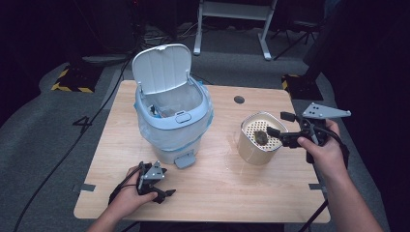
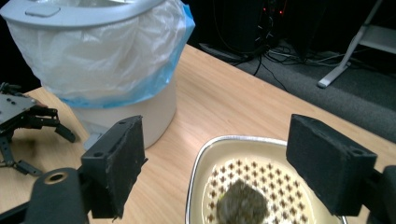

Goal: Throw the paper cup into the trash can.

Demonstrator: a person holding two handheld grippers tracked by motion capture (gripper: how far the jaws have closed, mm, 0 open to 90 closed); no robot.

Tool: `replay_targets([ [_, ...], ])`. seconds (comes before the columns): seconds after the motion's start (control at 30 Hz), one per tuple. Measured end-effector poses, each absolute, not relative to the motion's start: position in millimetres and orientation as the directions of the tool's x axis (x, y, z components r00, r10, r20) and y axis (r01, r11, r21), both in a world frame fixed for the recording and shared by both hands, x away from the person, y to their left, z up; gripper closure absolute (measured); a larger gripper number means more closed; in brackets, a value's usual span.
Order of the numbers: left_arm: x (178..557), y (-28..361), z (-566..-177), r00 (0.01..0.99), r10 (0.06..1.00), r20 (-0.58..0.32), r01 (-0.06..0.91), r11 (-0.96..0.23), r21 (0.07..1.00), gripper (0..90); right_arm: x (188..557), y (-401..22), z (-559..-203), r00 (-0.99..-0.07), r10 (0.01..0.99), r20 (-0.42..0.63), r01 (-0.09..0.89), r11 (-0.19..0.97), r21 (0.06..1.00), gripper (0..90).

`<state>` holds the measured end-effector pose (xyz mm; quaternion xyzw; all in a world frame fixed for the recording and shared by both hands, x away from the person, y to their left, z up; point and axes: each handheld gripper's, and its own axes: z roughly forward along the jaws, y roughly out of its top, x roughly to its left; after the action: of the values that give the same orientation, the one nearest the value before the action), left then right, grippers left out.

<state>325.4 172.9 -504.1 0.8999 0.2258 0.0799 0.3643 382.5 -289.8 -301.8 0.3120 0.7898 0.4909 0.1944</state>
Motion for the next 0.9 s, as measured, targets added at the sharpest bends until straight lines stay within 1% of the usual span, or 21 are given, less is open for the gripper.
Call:
replay_targets([
  [0.27,325,173,-504,0.885,0.465,-0.020,0.348,-0.633,0.692,17.6,367,-311,-332,-0.705,0.709,0.000,0.337,0.335,0.880,20.7],
  [0.43,325,173,-504,0.885,0.465,-0.020,0.348,-0.632,0.692,17.7,356,-321,-355,-0.692,0.722,0.011,0.365,0.336,0.868,22.8],
  [0.9,325,175,-504,0.875,0.483,-0.021,0.362,-0.626,0.691,17.7,340,-333,-421,-0.653,0.756,0.036,0.440,0.340,0.831,22.6],
])
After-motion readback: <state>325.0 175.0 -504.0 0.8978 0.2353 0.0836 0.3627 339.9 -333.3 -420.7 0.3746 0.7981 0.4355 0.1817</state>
